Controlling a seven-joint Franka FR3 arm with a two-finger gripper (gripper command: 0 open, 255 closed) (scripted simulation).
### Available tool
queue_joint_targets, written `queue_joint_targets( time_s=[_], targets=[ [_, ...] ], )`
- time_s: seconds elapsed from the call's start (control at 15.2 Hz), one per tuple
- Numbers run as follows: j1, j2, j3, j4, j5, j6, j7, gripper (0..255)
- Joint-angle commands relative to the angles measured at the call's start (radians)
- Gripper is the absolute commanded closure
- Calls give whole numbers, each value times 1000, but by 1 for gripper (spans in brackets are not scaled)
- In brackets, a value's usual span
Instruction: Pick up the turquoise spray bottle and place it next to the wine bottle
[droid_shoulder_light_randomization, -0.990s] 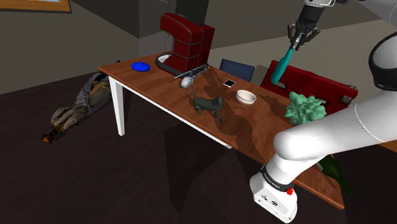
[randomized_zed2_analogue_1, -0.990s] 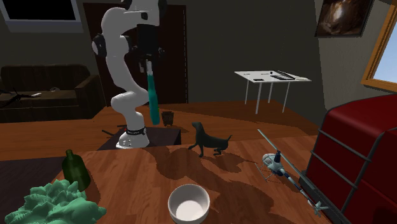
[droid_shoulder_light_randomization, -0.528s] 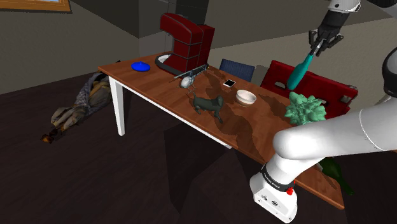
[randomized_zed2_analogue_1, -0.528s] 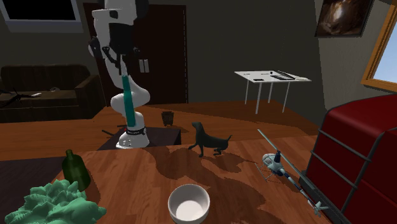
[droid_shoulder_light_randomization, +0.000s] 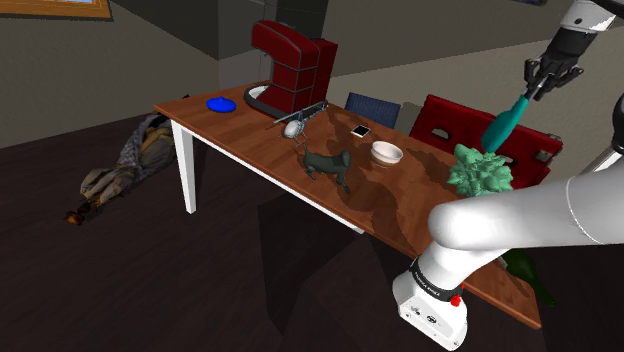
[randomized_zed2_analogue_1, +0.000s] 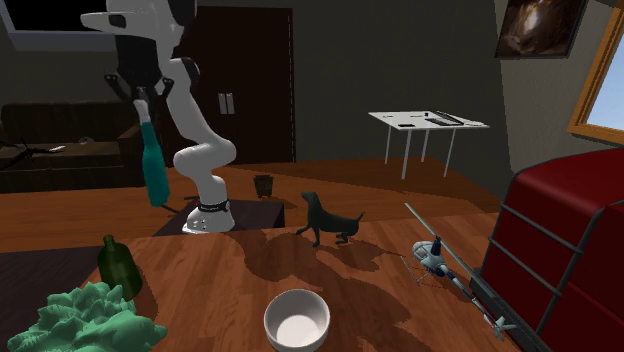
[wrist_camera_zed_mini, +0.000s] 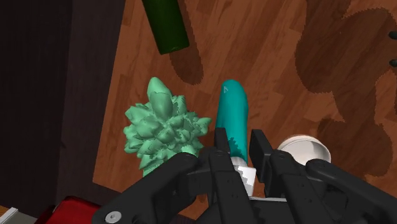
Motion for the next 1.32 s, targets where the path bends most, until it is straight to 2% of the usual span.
queue_joint_targets(
  time_s=[0.0, 0.07, 1.25],
  targets=[
    [-8, -7, -34, 10, -18, -3, -46, 255],
    [-10, -7, -49, 15, -25, -3, -64, 255],
    [-42, -127, -71, -314, -74, 207, -8, 255]
  ],
)
